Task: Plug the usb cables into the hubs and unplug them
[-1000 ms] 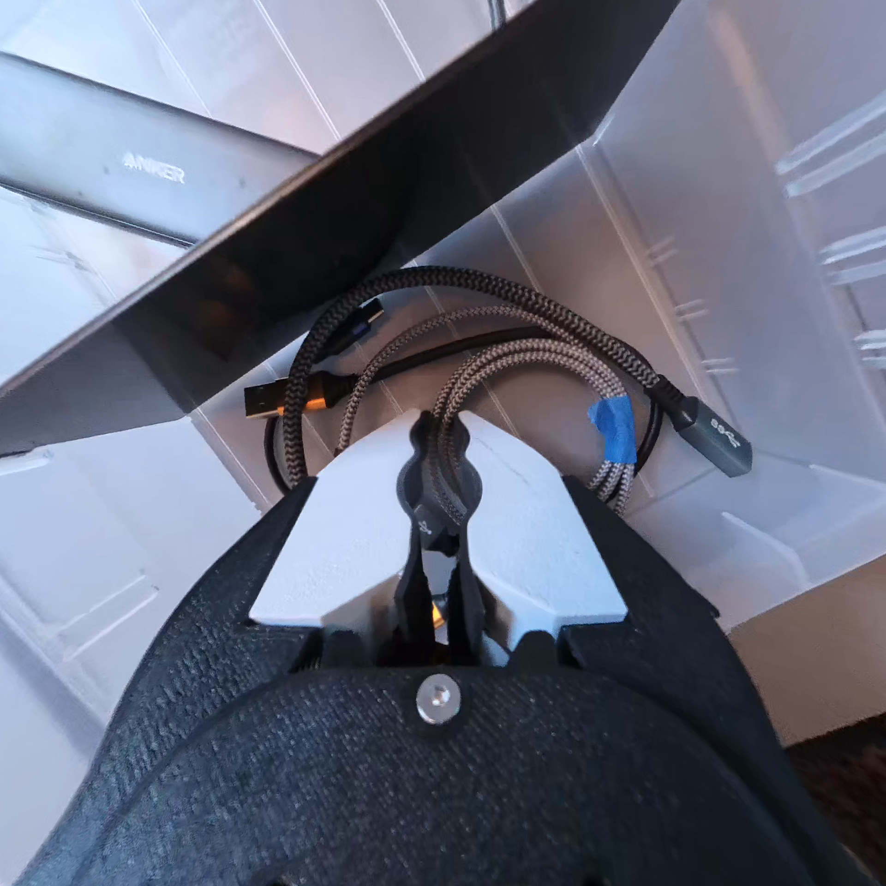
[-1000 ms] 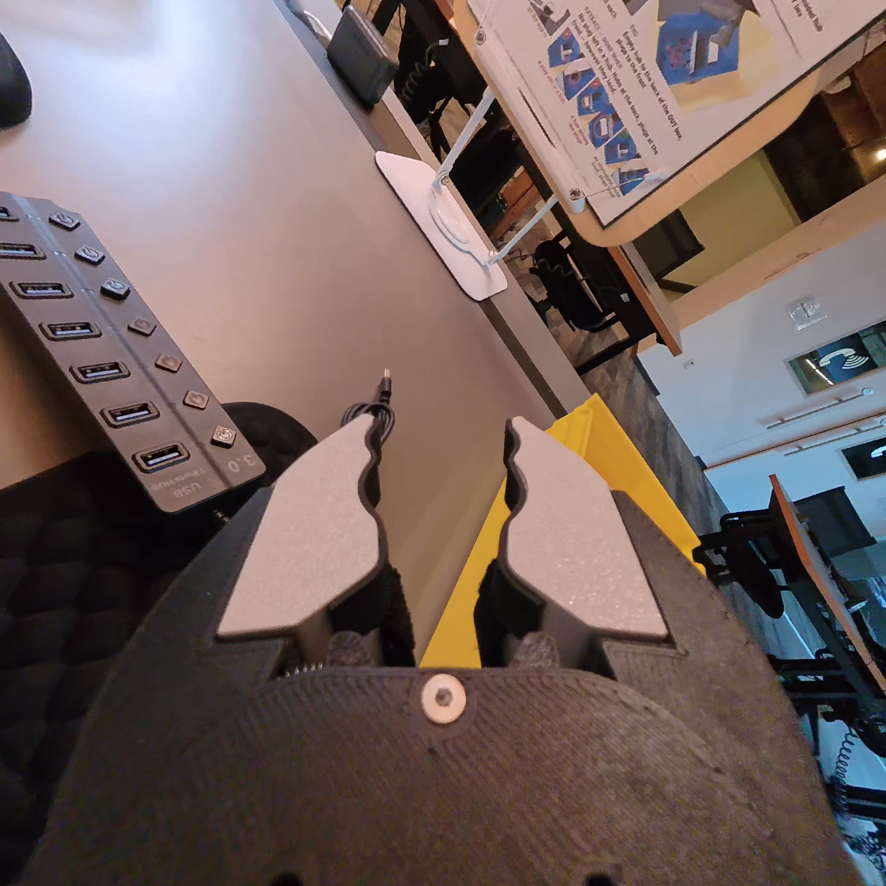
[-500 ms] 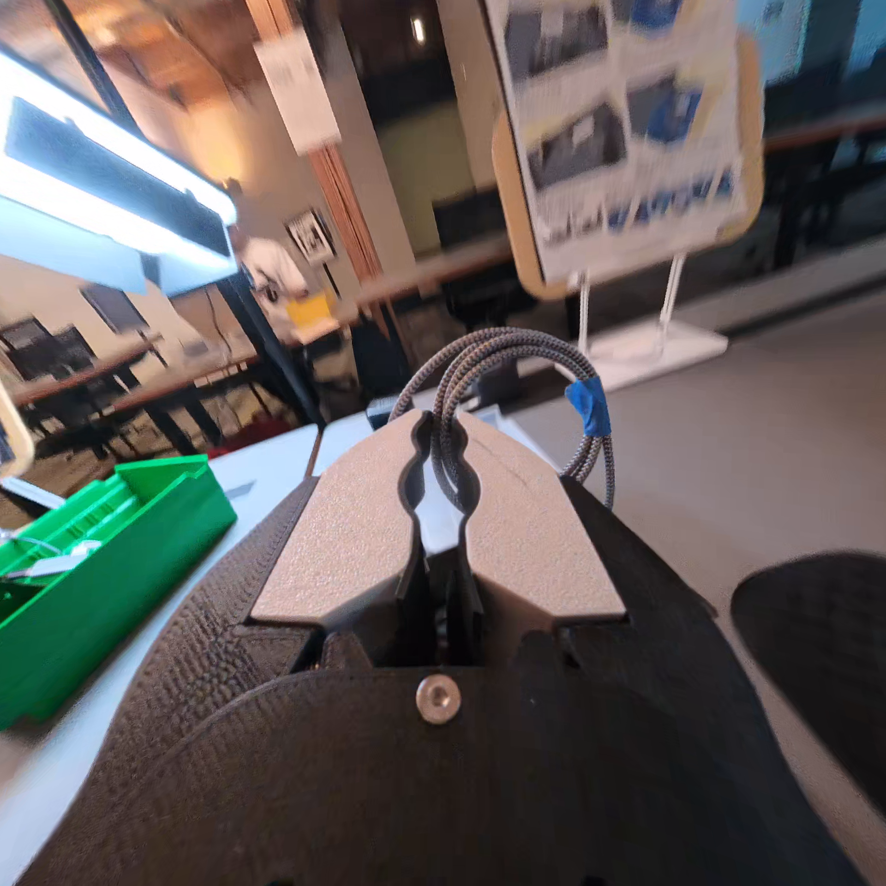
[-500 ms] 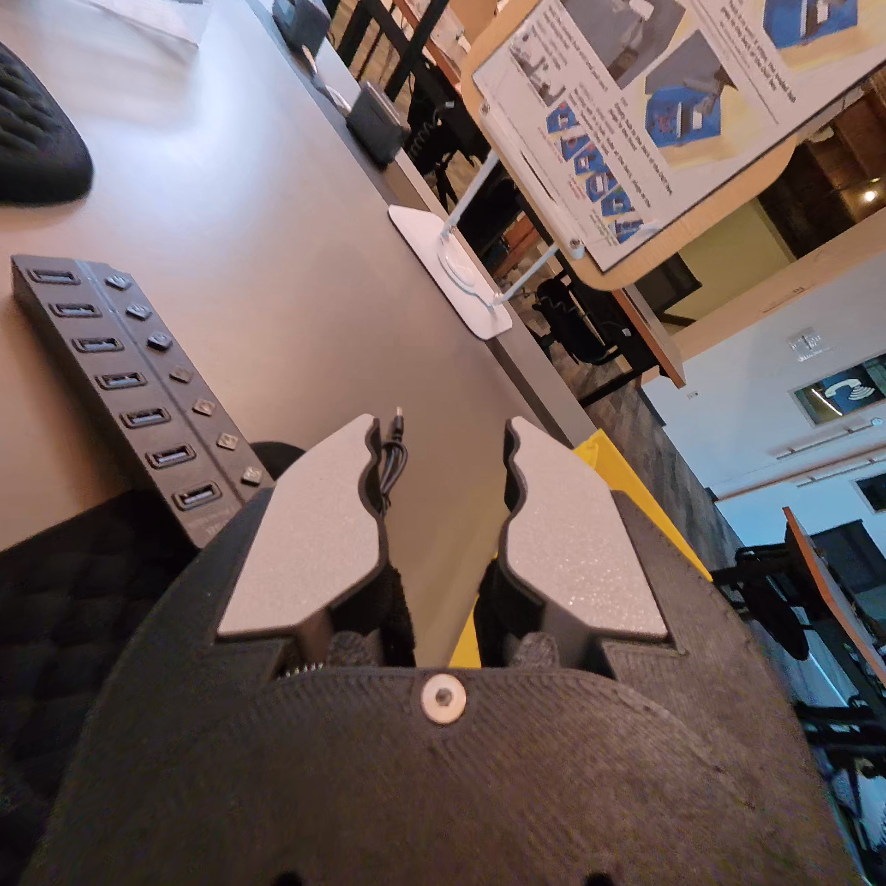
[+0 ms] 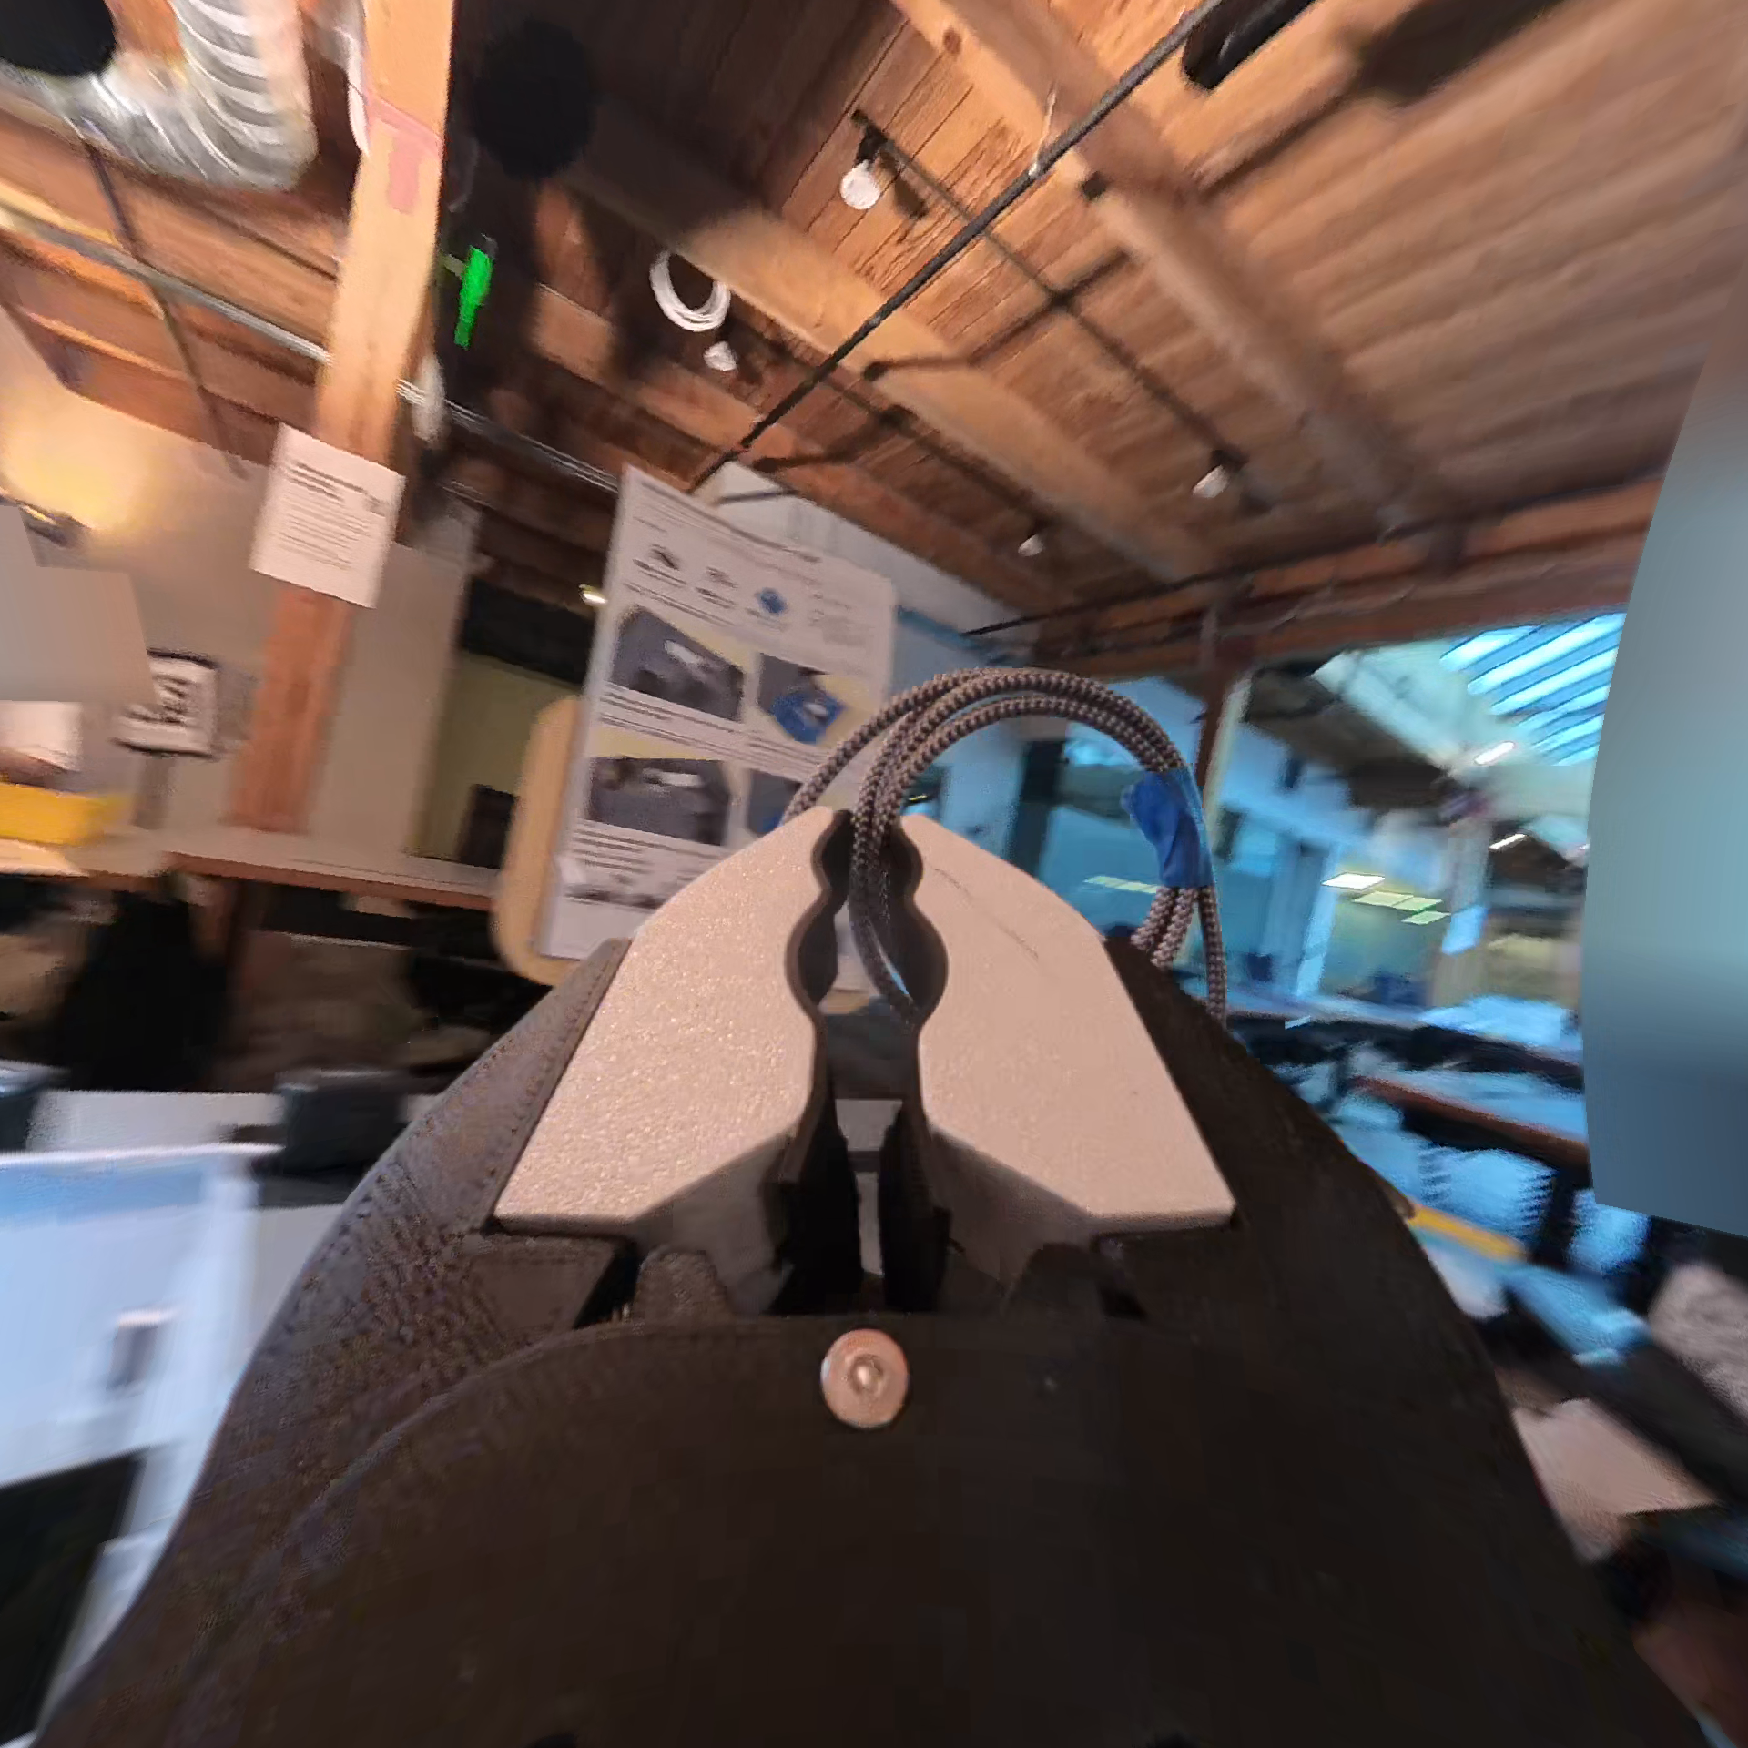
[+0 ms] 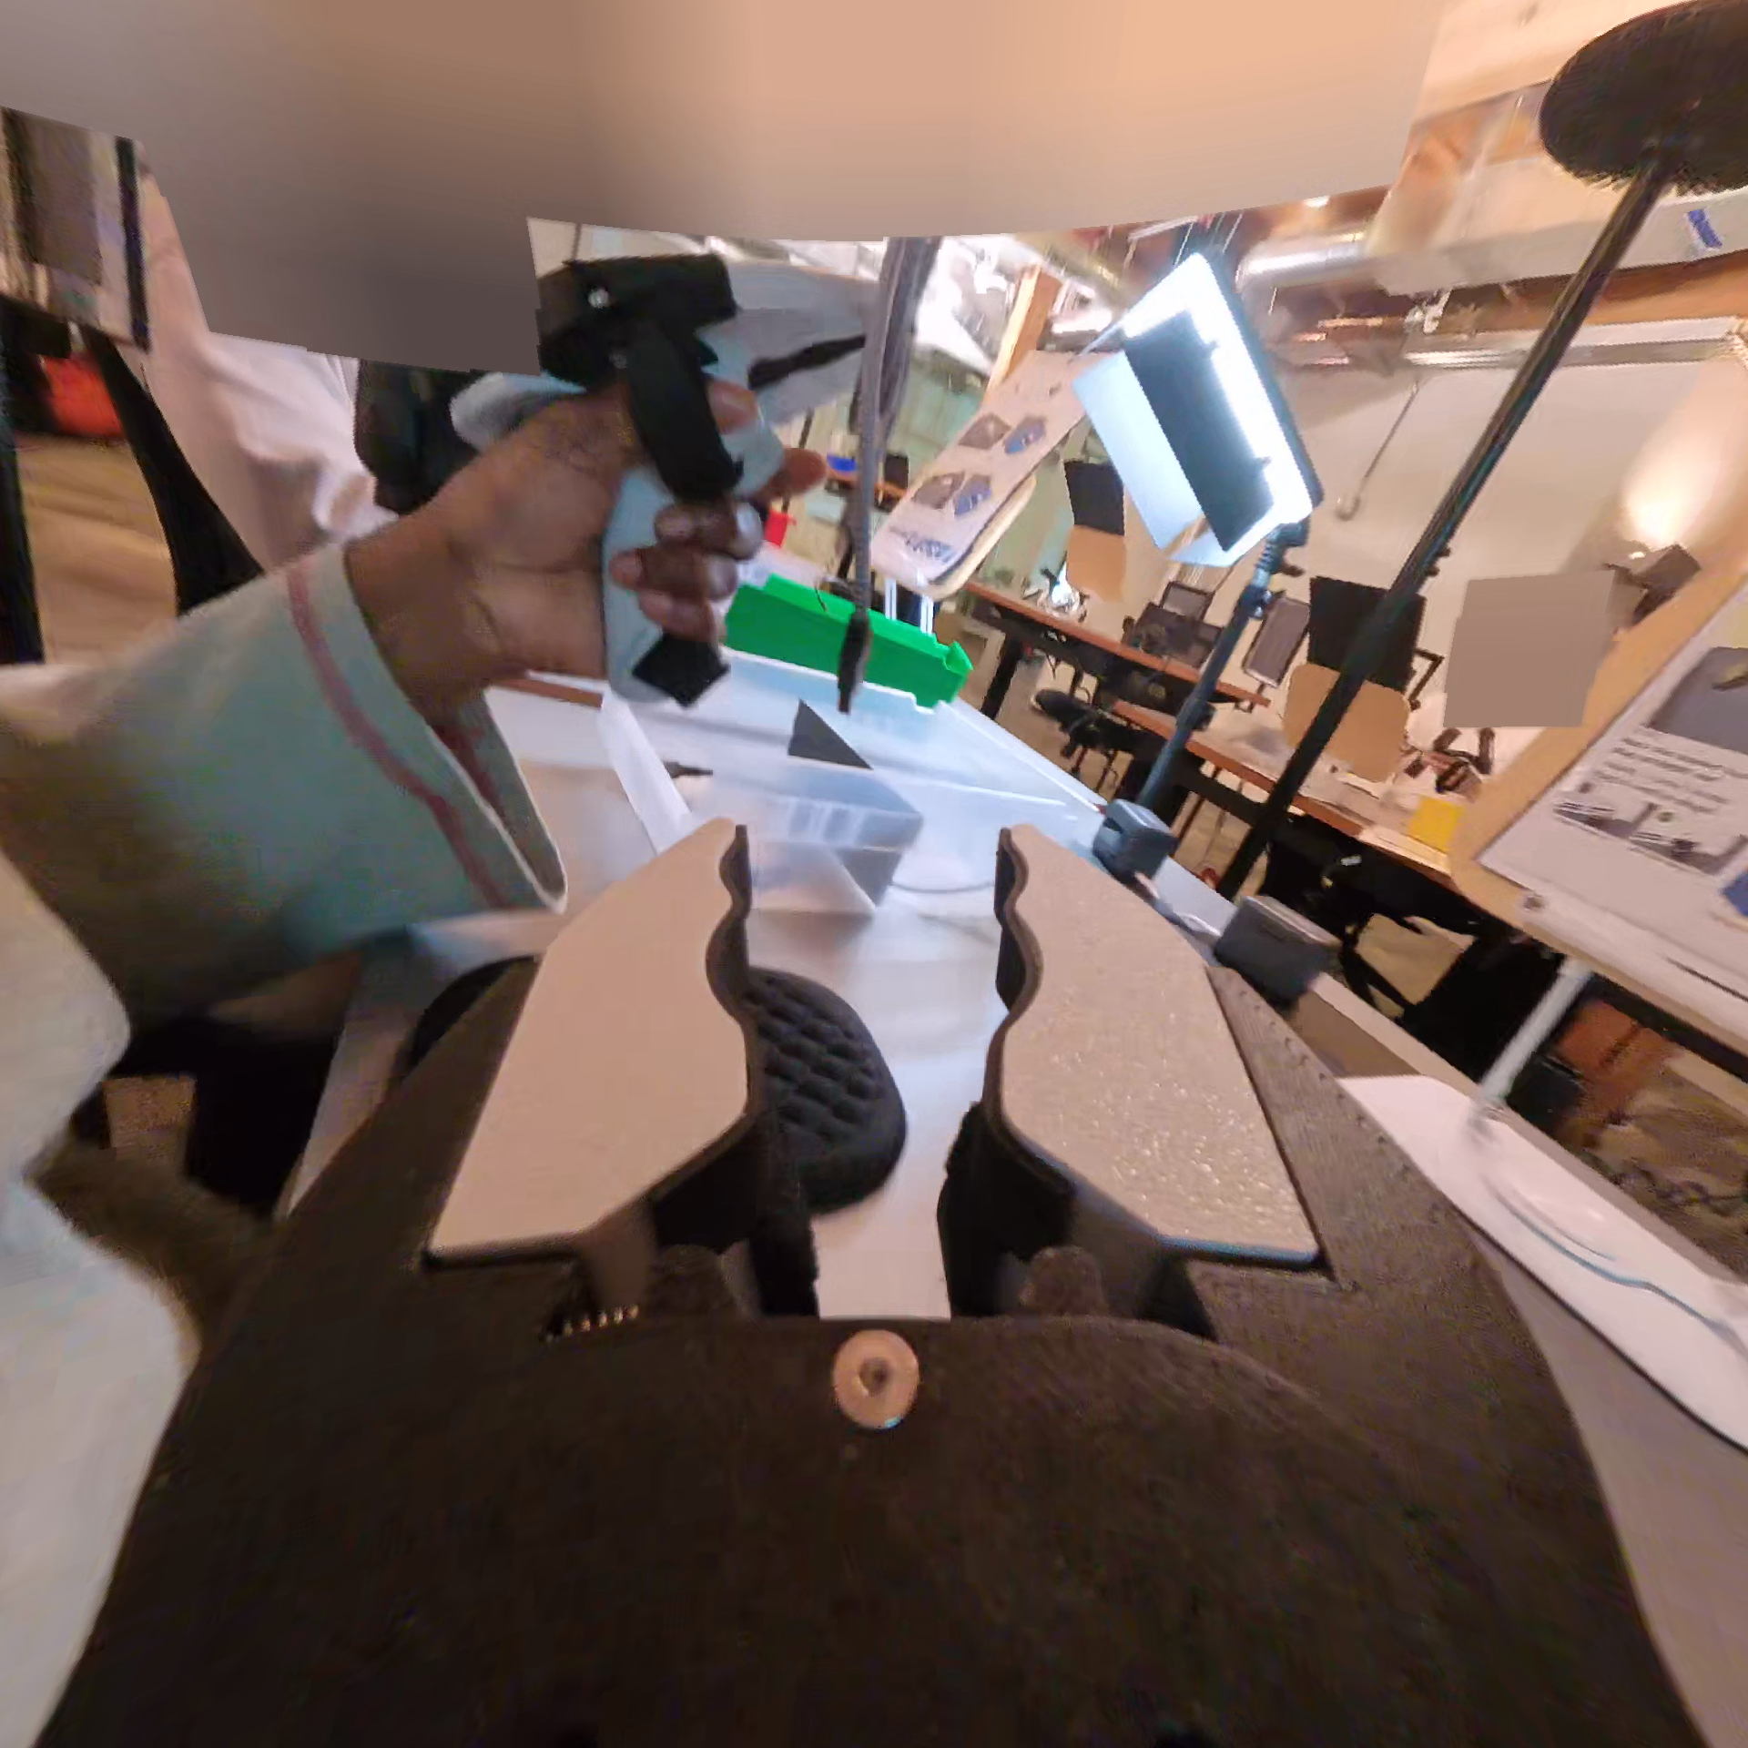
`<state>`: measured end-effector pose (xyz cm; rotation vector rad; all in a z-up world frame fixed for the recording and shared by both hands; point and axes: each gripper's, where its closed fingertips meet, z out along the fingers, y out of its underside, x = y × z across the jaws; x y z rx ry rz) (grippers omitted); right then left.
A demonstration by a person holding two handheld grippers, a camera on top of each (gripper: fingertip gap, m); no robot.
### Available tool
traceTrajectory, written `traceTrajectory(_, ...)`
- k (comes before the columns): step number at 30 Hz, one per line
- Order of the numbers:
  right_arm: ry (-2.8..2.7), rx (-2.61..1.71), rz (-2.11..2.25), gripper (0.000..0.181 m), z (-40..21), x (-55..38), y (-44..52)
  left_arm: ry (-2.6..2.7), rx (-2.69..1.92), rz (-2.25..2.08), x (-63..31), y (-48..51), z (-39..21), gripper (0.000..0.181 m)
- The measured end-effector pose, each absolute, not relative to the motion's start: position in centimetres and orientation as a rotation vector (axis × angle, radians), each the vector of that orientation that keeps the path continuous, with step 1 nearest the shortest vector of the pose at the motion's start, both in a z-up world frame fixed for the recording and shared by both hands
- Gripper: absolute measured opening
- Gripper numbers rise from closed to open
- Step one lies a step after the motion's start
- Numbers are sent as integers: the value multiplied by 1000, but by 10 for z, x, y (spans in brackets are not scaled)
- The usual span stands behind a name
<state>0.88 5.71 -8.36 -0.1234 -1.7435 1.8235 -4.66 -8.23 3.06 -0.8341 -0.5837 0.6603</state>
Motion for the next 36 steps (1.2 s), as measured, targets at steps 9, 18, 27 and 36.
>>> traceTrajectory(9, -1465, -186, 1972, 34, -69, 5, 34, -657, -611, 123, -44, -25, 10, 7)
traceTrajectory(18, -1416, -125, 1940, 28, -68, 6, 32, -721, -514, -111, -49, -12, -9, 8)
traceTrajectory(27, -1312, 22, 1729, 4, -54, 17, 44, -750, -426, -342, -53, -2, -22, 8)
traceTrajectory(36, -1243, 135, 978, 4, -40, 9, 109, -699, -869, 90, -71, -15, -33, 51)
